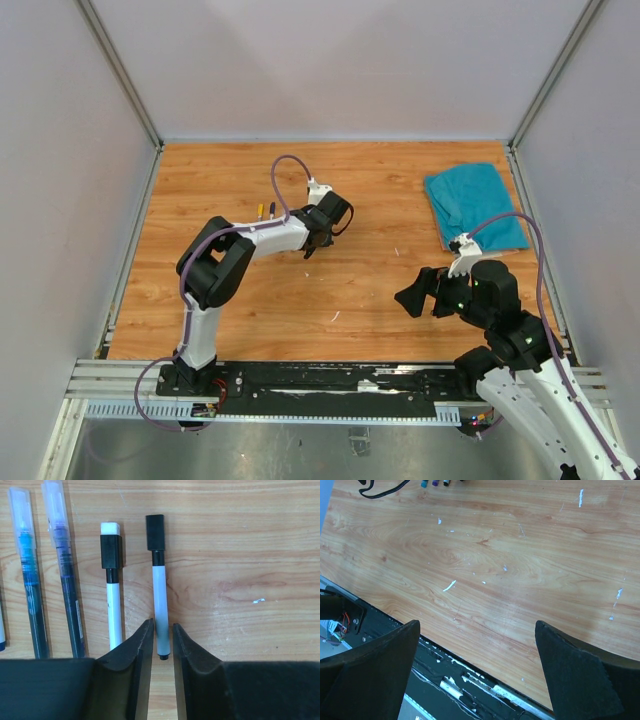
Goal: Insert the pens into the pen caps
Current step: Place the pen at the center of the board.
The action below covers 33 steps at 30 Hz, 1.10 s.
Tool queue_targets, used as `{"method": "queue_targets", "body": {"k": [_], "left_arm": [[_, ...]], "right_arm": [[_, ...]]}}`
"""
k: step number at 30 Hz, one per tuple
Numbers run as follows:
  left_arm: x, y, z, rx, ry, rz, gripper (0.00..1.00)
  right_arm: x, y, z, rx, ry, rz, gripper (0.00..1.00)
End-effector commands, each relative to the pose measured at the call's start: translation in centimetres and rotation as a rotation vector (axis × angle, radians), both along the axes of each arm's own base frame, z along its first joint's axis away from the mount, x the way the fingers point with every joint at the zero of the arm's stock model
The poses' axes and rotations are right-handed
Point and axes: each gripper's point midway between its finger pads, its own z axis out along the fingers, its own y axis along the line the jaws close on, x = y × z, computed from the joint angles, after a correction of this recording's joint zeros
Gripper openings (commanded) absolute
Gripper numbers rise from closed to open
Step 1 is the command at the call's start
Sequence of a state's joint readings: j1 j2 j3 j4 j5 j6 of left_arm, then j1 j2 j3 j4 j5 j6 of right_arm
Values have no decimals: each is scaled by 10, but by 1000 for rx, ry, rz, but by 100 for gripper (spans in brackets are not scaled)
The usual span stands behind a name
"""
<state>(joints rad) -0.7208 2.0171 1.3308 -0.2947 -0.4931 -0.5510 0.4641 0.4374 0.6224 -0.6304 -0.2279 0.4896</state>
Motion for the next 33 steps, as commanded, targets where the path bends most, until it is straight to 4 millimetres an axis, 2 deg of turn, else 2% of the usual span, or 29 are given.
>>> {"method": "queue_targets", "body": {"k": [1,5,14,25,29,33], "left_arm": [[1,7,-13,28,24,25,28],[-1,7,-14,21,27,28,30],[-7,13,-12,13,26,36,19],[-22,21,-10,-6,32,43,18],[-23,18,-13,-25,38,35,23],[-21,13,-12,-38,37,27,32]], "right_arm": [[-1,-4,-5,-14,11,-8,97],[-1,-4,-5,-15,11,-7,97],[-2,-3,-4,-11,12,-4,97],[-1,0,-3,7,16,3,97],[-1,3,-4,14,21,12,97],[-1,3,-3,14,21,13,97]]}}
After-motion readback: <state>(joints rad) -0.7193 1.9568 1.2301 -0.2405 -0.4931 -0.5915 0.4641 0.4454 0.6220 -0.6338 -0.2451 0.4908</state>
